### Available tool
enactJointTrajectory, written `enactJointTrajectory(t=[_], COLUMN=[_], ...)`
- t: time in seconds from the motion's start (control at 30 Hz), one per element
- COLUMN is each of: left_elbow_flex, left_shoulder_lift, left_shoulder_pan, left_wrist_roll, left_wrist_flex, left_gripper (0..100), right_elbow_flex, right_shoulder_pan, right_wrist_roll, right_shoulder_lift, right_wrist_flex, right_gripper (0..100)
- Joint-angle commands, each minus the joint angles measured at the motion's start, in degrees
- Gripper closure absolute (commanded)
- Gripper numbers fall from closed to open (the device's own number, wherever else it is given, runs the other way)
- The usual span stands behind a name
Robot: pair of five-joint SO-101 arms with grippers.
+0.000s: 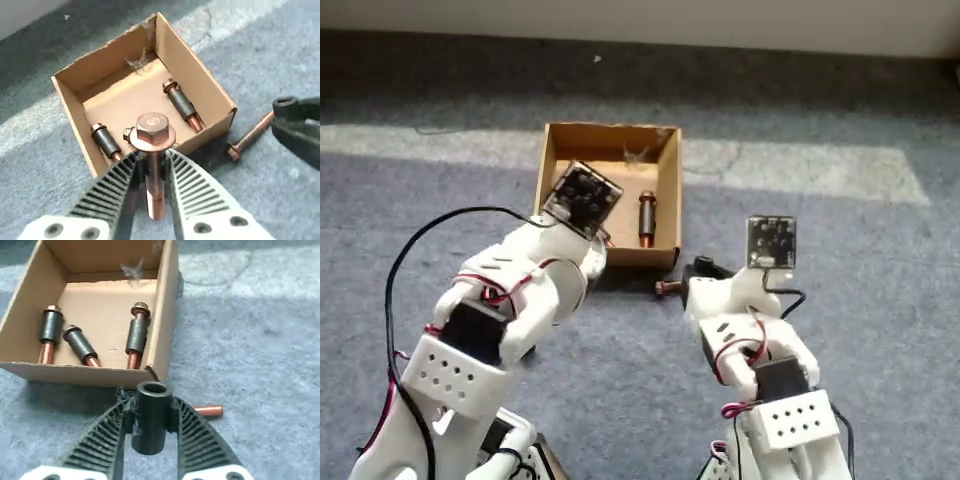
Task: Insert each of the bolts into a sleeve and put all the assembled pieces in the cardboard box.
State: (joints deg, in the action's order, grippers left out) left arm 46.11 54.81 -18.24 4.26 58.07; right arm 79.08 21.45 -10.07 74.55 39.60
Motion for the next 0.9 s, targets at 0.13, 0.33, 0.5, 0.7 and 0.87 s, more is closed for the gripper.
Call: enactJointTrajectory(t=[0.13, 0.33, 0.5, 0.7, 0.87], left_elbow_flex=[-0.4, -0.31, 3.47, 7.34, 4.79], left_shoulder_lift=[4.79, 4.79, 5.14, 5.23, 5.32], left_shoulder_pan=[2.86, 1.8, -3.3, -6.02, -5.93], left_wrist_roll=[-12.04, -17.67, -18.02, -18.02, -18.11], left_wrist_flex=[-9.67, -11.43, -13.36, -18.73, -18.55], left_gripper=[100, 100, 100, 100, 100], right_elbow_flex=[9.71, 15.52, 17.8, 18.86, 18.95], right_shoulder_pan=[8.57, 14.81, 17.19, 19.47, 20.44], right_wrist_roll=[10.29, 13.54, 15.3, 15.3, 15.3], right_shoulder_lift=[10.59, 20.7, 29.76, 30.2, 30.46], right_wrist_flex=[-12.09, -15.69, -15.52, -15.52, -15.43], right_gripper=[99.5, 99.5, 99.5, 99.5, 99.5])
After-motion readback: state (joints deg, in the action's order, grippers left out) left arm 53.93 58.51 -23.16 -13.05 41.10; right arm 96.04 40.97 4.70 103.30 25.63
